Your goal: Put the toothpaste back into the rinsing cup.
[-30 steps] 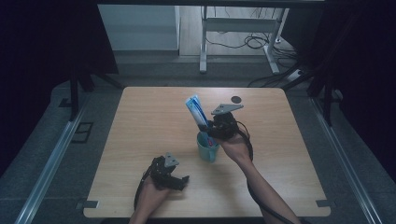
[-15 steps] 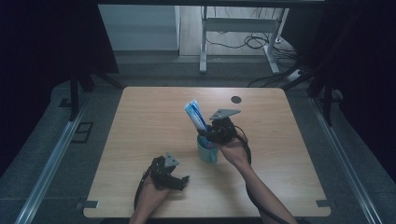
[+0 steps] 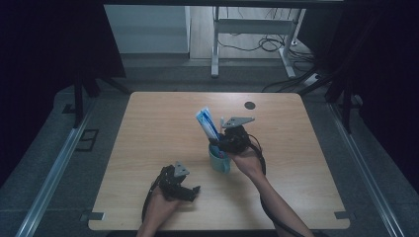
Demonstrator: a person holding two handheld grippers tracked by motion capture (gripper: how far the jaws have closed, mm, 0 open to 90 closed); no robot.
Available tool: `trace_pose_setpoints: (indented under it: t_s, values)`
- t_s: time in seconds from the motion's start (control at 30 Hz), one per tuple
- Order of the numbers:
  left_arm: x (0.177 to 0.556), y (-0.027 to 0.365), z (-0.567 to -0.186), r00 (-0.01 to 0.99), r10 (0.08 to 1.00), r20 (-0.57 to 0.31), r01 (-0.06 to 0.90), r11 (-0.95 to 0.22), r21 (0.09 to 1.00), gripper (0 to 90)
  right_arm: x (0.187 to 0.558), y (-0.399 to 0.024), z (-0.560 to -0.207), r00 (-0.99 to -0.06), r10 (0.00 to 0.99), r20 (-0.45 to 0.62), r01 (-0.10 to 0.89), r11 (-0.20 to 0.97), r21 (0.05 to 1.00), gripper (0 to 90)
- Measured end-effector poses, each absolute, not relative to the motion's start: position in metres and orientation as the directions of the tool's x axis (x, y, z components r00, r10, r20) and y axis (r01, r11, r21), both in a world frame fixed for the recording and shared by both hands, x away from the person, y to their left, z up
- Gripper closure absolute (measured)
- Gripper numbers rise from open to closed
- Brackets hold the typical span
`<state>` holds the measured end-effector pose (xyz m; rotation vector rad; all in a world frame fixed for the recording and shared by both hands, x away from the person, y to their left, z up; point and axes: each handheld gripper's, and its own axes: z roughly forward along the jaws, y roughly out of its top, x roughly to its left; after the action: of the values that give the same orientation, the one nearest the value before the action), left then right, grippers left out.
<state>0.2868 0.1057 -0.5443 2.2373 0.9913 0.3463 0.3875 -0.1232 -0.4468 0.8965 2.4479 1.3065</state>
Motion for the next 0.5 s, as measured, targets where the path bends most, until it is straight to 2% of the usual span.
trace_pose_setpoints:
  t_s: [0.5]
  values:
    - [0.287, 0.106, -0.544, 0.677, 0.736, -0.024, 0.562, -0.496, 0.662, 1.8, 0.386, -0.130, -0.461, -0.784, 0.614, 0.093, 0.439, 0.441, 0.783, 65.6]
